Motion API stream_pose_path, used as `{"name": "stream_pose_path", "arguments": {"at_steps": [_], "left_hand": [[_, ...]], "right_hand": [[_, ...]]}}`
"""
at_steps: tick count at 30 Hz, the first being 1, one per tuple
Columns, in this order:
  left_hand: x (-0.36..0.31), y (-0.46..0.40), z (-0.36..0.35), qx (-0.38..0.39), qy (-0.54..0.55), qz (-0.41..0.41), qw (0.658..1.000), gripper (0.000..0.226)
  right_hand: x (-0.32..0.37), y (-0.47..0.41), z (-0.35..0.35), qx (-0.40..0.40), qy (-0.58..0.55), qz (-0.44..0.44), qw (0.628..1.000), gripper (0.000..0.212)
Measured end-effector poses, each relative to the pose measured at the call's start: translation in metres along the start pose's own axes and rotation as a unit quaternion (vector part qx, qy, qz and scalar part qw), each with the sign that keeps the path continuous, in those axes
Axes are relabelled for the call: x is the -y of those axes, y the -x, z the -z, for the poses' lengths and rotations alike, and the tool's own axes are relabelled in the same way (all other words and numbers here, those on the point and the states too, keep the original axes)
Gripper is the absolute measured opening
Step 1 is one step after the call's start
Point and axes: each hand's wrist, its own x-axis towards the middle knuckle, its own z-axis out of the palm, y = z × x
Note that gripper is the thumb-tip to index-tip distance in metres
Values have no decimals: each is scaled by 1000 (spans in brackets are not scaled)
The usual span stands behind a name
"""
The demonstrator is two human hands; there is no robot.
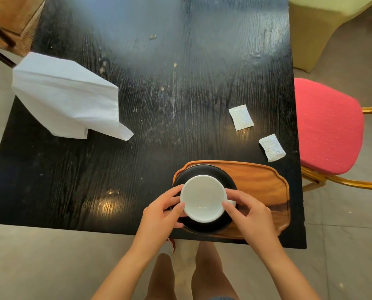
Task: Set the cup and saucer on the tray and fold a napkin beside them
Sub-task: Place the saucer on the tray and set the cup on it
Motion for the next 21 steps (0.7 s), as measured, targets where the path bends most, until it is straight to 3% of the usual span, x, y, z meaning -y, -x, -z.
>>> {"name": "stream_pose_path", "arguments": {"at_steps": [15, 21], "left_hand": [[12, 1, -6, -22, 30, -13, 999, 42], [6, 2, 2, -22, -31, -18, 999, 40]], "right_hand": [[-3, -2, -2, -12, 7, 17, 1000, 27], [8, -7, 12, 56, 62, 0, 997, 31]]}}
